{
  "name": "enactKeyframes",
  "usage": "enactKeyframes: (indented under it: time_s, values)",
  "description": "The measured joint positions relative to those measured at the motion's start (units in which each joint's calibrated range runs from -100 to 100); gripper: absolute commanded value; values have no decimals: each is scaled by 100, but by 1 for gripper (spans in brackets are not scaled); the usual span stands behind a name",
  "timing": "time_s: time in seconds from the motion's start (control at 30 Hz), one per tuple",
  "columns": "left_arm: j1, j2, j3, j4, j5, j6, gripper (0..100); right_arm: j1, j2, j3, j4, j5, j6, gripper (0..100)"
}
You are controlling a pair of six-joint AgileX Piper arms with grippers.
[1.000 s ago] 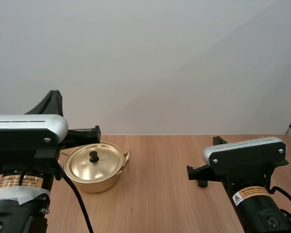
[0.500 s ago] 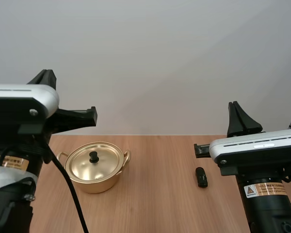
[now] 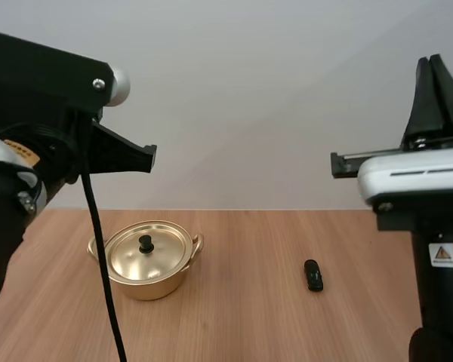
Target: Open the pot, put the car inside, and close it
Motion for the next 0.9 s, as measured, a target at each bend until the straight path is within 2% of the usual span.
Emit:
enactKeyframes:
  time_s: [0.13,0.2,0.43,0.7,0.9]
  values:
    - [0,686,-403,-11,1129,156,0,0,11,-462,471,760,7,0]
    - [0,1076,-564,-11,1649,156,0,0,11,-776,703,1602,7,0]
    - [0,2382,-885,-11,3406,459,0,0,11,-808,839,3418,7,0]
    - [0,3869,-2018,-11,5074,701,0,0,11,-808,850,5571,-27,0]
    - [0,4894,-2731,-11,5770,1033,0,0,11,-808,850,7162,-27,0]
